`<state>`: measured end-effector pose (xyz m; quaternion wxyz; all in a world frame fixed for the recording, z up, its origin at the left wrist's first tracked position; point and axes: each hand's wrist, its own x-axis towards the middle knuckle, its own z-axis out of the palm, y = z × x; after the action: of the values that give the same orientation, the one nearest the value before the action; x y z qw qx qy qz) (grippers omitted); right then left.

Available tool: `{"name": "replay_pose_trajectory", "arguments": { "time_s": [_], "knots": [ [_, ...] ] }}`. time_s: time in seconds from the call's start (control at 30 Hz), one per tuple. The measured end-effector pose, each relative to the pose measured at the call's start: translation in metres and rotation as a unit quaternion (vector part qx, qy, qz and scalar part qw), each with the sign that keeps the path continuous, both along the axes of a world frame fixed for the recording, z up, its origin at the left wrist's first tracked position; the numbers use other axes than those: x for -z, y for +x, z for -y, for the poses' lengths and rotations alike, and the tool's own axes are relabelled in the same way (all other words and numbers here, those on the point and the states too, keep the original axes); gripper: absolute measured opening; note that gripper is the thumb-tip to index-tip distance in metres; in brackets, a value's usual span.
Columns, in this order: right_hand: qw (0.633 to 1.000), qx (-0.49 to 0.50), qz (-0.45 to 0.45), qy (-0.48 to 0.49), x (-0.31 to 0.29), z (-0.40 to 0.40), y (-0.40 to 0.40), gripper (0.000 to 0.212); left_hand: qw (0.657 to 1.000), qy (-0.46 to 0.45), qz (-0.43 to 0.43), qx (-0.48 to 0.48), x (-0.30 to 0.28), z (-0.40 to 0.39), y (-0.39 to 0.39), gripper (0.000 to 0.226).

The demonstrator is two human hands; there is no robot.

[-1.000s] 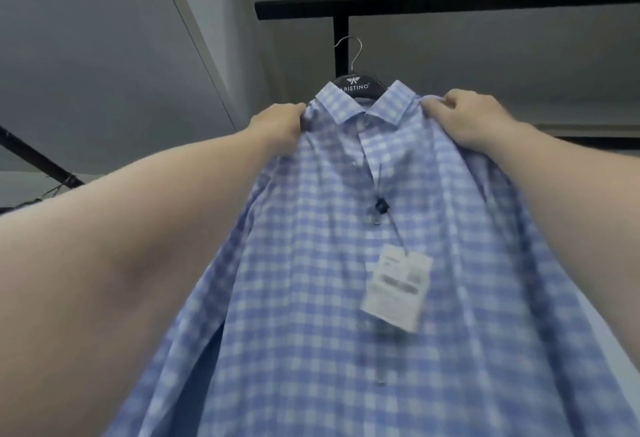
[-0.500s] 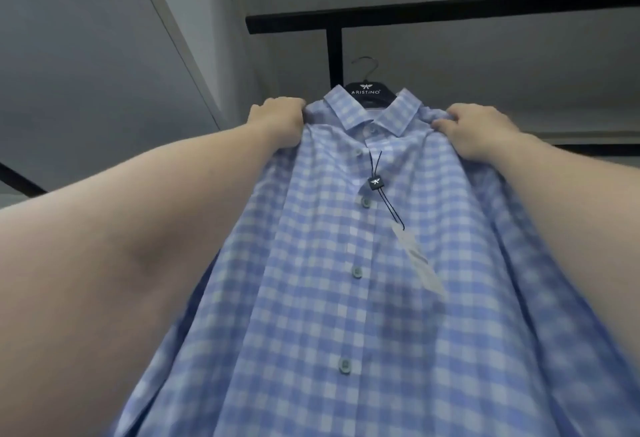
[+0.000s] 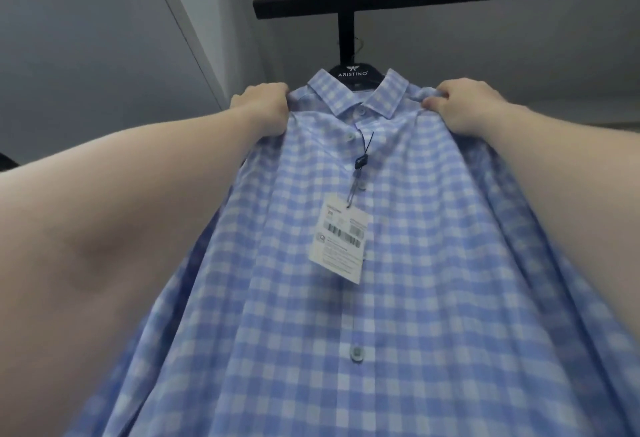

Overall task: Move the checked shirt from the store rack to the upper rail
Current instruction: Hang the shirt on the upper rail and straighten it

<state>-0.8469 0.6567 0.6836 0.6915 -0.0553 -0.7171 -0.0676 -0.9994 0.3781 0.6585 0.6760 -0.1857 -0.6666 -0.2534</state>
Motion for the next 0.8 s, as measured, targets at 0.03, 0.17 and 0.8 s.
{"name": "replay_pose_trajectory", "arguments": {
  "time_s": [0.03, 0.17, 0.8],
  "knots": [
    [1.0, -0.004, 0.0, 0.002, 0.002, 0.0, -0.004, 0.033, 1.0, 0.0, 0.001, -0.004, 0.002, 0.002, -0.003, 0.023],
    [1.0, -0.006, -0.003, 0.006, 0.013, -0.004, -0.015, 0.036, 1.0, -0.024, 0.006, 0.003, 0.011, 0.005, -0.009, 0.015],
    [0.997, 0.008, -0.061, -0.057, 0.05, -0.001, -0.026, 0.046, 1.0, -0.003, -0.003, 0.002, 0.043, 0.006, -0.018, 0.028]
  ]
}}
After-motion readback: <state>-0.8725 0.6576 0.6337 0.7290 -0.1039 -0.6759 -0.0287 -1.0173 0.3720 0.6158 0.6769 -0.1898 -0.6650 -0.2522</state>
